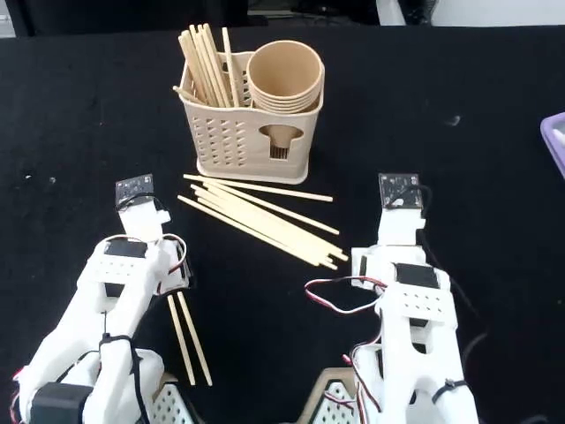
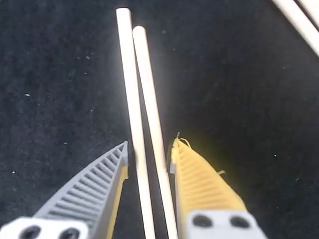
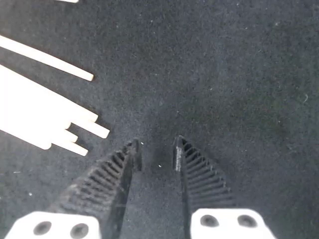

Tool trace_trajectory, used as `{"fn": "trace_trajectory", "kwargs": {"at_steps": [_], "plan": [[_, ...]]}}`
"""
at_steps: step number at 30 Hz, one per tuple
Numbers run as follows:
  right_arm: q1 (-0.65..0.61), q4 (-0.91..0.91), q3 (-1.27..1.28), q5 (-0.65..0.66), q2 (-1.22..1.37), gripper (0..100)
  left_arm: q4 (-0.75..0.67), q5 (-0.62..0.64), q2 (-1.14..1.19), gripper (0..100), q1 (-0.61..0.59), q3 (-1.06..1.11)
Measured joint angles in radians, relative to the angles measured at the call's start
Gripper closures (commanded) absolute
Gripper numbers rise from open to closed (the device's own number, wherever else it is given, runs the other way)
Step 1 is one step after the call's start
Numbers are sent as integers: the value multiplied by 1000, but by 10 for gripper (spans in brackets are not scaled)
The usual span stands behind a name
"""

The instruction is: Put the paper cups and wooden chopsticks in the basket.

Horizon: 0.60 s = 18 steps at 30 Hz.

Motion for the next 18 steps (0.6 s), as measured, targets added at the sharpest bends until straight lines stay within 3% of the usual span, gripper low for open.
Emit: {"fn": "trace_trajectory", "kwargs": {"at_steps": [9, 12, 18], "plan": [[0, 0, 0, 0, 0, 880, 107, 0, 0, 877, 6, -15], [0, 0, 0, 0, 0, 880, 97, 0, 0, 973, 9, -9], [0, 0, 0, 0, 0, 880, 32, -2, -9, 970, 14, 21]]}}
